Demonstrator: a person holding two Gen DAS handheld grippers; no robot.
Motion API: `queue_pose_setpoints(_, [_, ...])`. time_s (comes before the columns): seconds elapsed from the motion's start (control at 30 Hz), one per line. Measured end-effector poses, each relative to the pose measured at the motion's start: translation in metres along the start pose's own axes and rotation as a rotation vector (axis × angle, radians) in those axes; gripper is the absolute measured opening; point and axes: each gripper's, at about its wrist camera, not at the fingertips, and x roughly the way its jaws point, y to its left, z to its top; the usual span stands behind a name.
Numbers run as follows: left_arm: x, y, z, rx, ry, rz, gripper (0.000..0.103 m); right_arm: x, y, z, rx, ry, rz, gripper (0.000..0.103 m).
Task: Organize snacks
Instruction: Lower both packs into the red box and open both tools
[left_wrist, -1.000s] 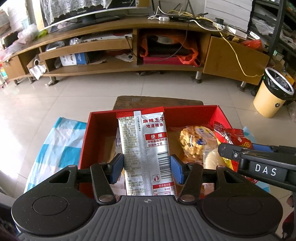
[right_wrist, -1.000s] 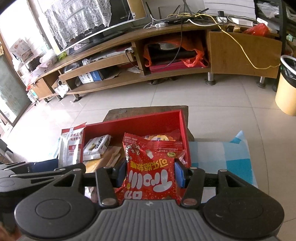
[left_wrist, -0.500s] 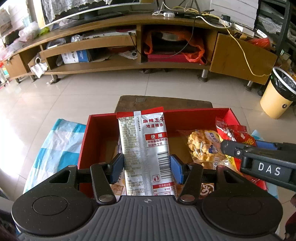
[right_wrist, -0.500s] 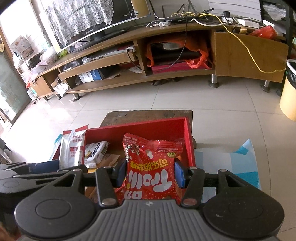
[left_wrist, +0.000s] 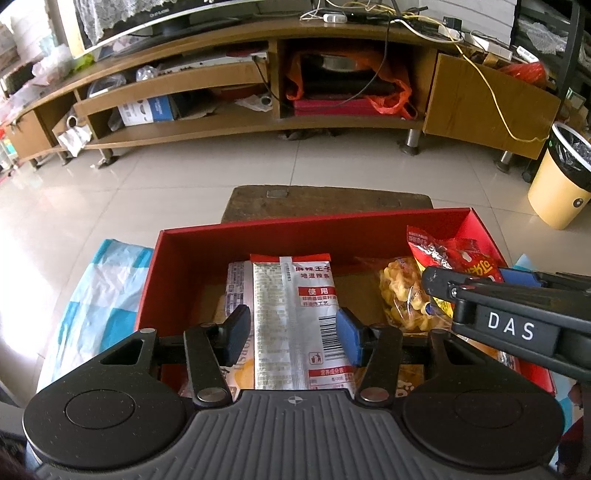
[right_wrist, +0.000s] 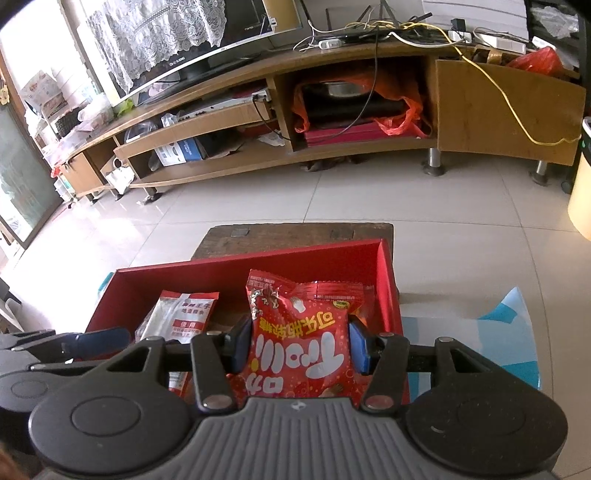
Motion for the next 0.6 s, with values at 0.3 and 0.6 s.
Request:
queue_pose_setpoints(0.3, [0.004,-0.001,-0.001,0.005,0.006,0.007,0.062,0.009,0.003,-0.002,-0.036,-0.001,-0.034,0.05])
queue_pose_setpoints(0.6, [0.002,-0.003,-0.001,0.016,-0.005,0.024,0.075,0.014,0.0,0.0,-0.032,0.006,-0.034,0.053])
